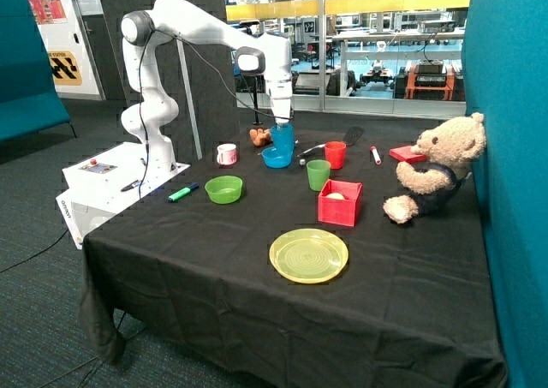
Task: Match the cups with the appropriate bowls
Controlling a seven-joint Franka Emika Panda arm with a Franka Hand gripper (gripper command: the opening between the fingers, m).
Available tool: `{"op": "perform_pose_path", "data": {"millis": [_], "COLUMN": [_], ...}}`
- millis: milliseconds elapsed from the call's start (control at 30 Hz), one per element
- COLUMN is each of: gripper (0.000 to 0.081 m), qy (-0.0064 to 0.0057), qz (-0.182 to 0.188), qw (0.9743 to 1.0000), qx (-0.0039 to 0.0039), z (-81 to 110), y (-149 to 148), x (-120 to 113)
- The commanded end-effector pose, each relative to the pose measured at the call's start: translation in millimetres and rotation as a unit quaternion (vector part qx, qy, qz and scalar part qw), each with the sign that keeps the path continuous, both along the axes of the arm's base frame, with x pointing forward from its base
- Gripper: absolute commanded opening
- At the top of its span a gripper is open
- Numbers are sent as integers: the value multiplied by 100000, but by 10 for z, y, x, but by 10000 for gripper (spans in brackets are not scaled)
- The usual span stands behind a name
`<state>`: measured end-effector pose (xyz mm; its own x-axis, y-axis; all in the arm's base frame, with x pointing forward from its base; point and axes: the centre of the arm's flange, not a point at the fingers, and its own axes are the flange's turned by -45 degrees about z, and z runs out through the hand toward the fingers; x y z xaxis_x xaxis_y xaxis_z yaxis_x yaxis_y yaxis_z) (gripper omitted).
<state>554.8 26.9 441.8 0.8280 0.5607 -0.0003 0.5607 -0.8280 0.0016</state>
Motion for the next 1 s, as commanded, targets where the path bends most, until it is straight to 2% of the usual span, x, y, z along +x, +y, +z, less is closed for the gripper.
{"op": "perform_pose_path", "data": {"millis": [0, 500, 967], "gripper": [0, 0, 0], "qy": [33, 37, 37], "qz": [1472, 7668, 7554], "qw": [99989, 99706, 99714], "qx": [75, 73, 73], "z": [26, -24, -145], "y": [229, 815, 936], "x": [-142, -496, -527]}}
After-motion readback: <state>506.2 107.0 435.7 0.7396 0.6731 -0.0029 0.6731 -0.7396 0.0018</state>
